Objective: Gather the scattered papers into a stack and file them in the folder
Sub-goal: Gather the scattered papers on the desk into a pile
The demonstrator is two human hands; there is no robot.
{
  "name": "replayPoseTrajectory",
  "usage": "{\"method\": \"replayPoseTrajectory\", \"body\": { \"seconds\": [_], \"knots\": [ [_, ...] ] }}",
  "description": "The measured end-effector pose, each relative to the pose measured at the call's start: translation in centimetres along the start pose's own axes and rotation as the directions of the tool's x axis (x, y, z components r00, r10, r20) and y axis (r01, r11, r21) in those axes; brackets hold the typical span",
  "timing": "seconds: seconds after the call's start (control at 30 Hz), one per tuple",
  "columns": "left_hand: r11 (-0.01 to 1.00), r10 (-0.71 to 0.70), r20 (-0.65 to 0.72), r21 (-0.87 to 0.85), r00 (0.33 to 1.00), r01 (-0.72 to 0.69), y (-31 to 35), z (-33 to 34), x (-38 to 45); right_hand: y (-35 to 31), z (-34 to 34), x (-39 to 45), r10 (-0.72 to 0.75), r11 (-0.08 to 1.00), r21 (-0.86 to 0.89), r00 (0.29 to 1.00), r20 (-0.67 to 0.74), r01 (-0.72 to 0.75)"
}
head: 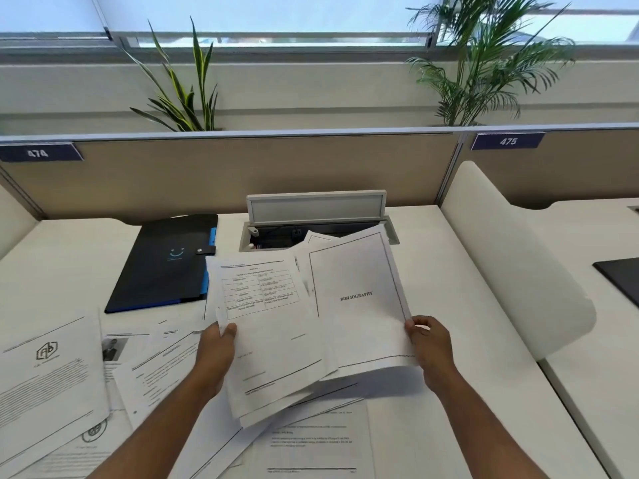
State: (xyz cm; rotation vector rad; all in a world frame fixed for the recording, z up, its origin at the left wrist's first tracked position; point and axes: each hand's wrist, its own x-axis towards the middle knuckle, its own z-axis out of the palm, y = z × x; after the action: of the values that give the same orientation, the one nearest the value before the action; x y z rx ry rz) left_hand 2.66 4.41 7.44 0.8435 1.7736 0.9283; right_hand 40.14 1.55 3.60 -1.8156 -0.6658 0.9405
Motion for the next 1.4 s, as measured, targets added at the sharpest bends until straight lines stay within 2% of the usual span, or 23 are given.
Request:
{"method": "replayPoseTrajectory", "body": {
  "seconds": [0.2, 0.37, 0.5, 0.57, 0.67, 0.77, 0.97, 1.07, 1.27, 1.4],
  "knots": [
    [0.999, 0.038, -0.056, 0.020, 0.998, -0.037, -0.3, -1.1, 0.8, -0.1, -0.5, 0.5, 0.080, 0.987, 0.146, 0.996, -0.051, -0.072],
    [0.998, 0.055, -0.036, 0.011, 0.998, -0.054, -0.2, -0.4, 0.8, -0.4, -0.2, 0.4, 0.127, 0.963, 0.244, 0.991, -0.032, -0.115],
    [0.985, 0.172, -0.019, -0.022, 0.985, -0.172, 0.5, 0.1, 0.0, -0.7, 0.0, 0.4, 0.161, 0.932, 0.332, 0.987, -0.023, -0.145],
    [0.966, 0.257, -0.010, 0.037, 0.966, -0.256, 1.1, 0.2, -0.5, -0.8, 0.3, 0.2, 0.163, 0.927, 0.343, 0.987, -0.012, -0.149],
    [0.924, 0.358, 0.045, 0.124, 0.933, -0.361, 1.2, 0.5, -0.4, -0.5, 1.0, -0.5, 0.158, 0.949, 0.273, 0.987, 0.025, -0.158],
    [0.921, 0.356, 0.116, 0.125, 0.927, -0.369, 0.7, 1.3, -0.3, 0.2, 2.1, -1.1, 0.142, 0.969, 0.197, 0.988, 0.067, -0.153],
    [0.942, 0.297, 0.076, 0.138, 0.952, -0.305, -0.5, 1.4, 0.0, 2.5, 1.2, -0.9, 0.109, 0.992, -0.047, 0.991, -0.075, -0.113],
    [0.938, 0.302, 0.070, 0.155, 0.951, -0.309, -1.4, 0.8, 0.2, 3.8, -0.2, -0.6, 0.095, 0.970, -0.213, 0.990, -0.109, -0.116],
    [0.936, 0.237, 0.033, 0.262, 0.971, -0.237, -4.2, 0.0, 0.7, 3.8, -0.9, -0.7, 0.045, 0.905, -0.411, 0.984, -0.173, -0.113],
    [0.948, 0.166, 0.010, 0.272, 0.986, -0.163, -5.0, -0.2, 0.7, 2.7, 0.2, -1.7, 0.025, 0.809, -0.577, 0.986, -0.164, -0.116]
  ]
}}
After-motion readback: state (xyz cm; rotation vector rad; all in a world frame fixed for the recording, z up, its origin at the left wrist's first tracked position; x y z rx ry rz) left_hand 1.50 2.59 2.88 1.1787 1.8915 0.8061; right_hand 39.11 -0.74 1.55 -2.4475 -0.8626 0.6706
